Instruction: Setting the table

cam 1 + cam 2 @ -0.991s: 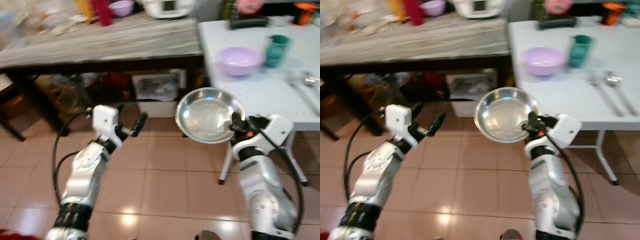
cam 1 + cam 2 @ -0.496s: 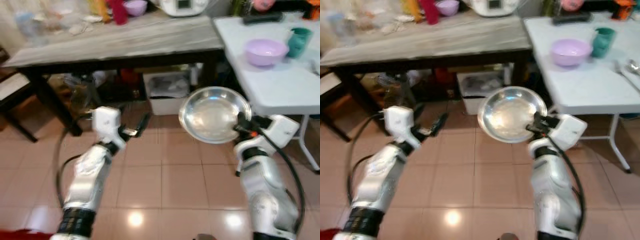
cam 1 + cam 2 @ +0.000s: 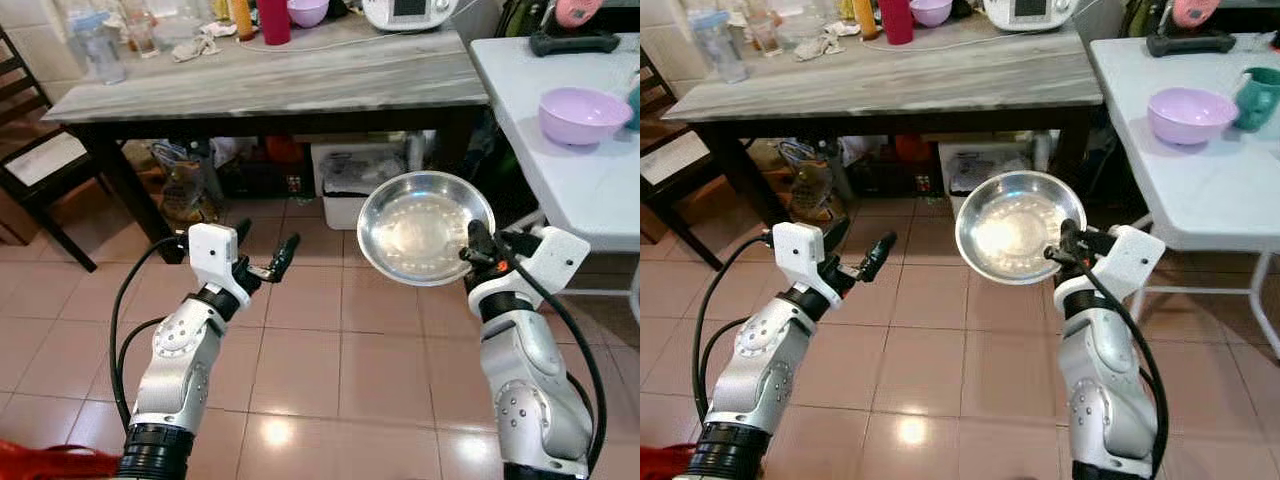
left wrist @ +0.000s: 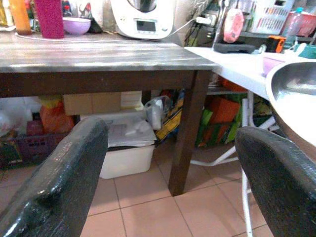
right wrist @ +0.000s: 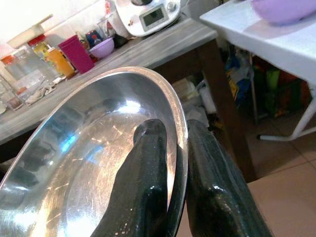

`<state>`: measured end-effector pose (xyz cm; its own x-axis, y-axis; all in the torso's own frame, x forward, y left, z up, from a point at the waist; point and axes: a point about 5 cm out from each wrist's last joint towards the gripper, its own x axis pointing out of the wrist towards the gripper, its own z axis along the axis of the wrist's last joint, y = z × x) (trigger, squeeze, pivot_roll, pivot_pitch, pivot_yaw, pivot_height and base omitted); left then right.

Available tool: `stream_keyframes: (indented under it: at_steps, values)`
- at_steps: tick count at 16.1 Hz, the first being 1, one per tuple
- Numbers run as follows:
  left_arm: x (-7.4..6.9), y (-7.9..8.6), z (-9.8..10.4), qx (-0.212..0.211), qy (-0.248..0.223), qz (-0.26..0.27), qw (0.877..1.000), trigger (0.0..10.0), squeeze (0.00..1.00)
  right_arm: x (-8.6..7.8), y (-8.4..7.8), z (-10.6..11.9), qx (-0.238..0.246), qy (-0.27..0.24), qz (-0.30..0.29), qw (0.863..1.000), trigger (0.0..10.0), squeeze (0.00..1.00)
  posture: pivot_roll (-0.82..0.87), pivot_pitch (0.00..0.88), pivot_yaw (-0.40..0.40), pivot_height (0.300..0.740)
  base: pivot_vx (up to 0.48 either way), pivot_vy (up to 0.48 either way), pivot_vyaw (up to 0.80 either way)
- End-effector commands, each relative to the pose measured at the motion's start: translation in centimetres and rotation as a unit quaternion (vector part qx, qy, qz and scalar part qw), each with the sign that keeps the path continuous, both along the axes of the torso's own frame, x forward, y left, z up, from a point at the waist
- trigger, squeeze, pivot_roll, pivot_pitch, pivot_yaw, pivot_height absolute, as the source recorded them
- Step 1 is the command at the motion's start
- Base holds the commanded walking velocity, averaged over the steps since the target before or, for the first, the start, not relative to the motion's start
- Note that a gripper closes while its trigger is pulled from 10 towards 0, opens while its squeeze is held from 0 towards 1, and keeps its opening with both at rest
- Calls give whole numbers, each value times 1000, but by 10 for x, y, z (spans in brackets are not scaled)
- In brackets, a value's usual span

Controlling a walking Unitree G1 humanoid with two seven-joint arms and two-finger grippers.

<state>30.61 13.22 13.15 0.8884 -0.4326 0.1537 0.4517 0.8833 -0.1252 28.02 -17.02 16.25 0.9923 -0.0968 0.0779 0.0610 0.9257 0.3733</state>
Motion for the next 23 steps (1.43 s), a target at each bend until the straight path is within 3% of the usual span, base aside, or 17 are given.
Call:
stream_keyframes:
  at_steps: [1,4,8,11,15,23]
  values:
    - [-1,8,2,16,-8,15,1000,10000,0,-1,3,3,-35,-13,7,999,10000,0,-264,89,103,740,480,0,0]
    - [-4,23,-1,33,-7,55,998,10000,0,-3,3,3,-85,-17,15,996,10000,0,-261,86,101,740,404,0,0]
    - [-28,57,-14,66,13,109,992,10000,0,-12,-4,3,-147,-24,15,989,10000,0,-252,85,97,740,355,0,0]
    - [-46,68,-22,83,27,123,989,10000,0,-21,-8,0,-163,-22,10,986,10000,0,-244,87,94,740,346,0,0]
    - [-56,66,-23,80,34,137,987,10000,0,-24,-10,0,-175,-21,8,984,10000,0,-242,97,88,740,345,0,0]
    - [-55,64,-22,80,37,137,987,10000,0,-20,-9,7,-177,-35,5,983,10000,0,-245,104,91,740,345,0,0]
